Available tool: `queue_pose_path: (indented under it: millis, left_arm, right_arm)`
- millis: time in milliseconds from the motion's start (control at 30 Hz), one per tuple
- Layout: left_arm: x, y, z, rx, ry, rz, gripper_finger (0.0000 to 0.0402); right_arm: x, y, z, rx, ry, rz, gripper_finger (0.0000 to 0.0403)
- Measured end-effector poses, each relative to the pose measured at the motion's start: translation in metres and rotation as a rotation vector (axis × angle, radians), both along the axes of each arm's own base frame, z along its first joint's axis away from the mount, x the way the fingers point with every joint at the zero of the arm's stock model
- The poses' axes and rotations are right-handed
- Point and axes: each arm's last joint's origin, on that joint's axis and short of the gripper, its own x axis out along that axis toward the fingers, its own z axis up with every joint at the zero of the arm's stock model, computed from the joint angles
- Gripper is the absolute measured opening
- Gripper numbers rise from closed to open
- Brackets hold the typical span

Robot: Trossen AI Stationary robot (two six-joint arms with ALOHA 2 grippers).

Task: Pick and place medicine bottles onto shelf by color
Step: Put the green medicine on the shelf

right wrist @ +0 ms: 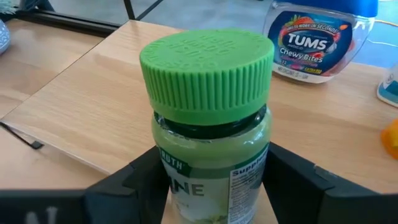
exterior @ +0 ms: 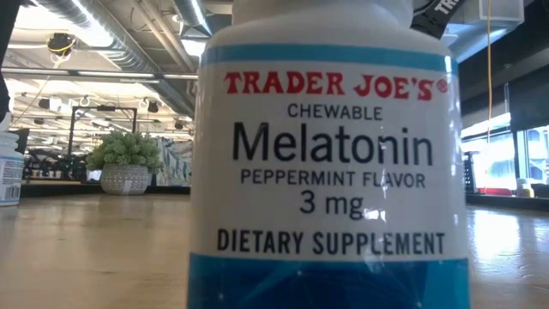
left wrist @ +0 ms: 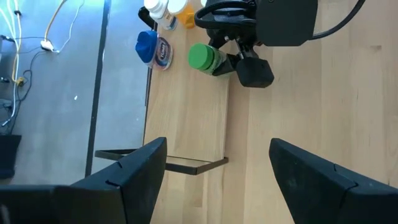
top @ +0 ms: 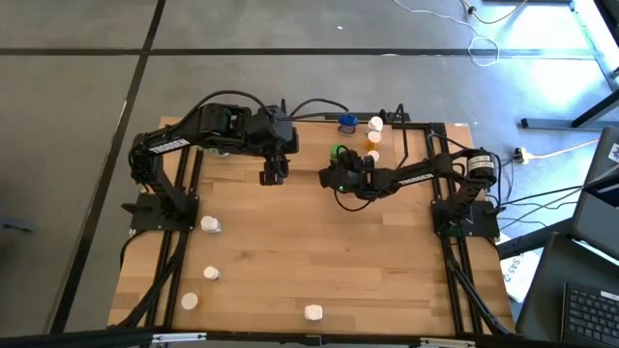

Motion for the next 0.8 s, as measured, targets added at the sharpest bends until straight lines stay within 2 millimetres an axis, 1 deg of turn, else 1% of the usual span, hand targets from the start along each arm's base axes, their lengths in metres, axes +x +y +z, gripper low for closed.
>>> queue_pose_path:
  millis: [167,300,633,800]
  left_arm:
    - [0.000,0.000,0.000,0.000,0.000,0.000,0.0279]
    - [0.000,0.000,0.000,0.000,0.000,-0.001,0.0279]
    - [0.000,0.000,0.000,0.010,0.008,-0.013,0.0279]
    - [0.000,0.000,0.000,0.012,0.009,-0.016,0.0279]
  right_arm:
    - [0.000,-0.001,0.000,0.001,0.005,0.000,0.0252]
    - [-0.002,0.000,-0.005,0.024,0.030,0.016,0.0263]
    - [-0.001,0.000,-0.001,0.012,0.011,0.008,0.0265]
    - [-0.004,-0.001,0.010,-0.029,-0.009,-0.021,0.0266]
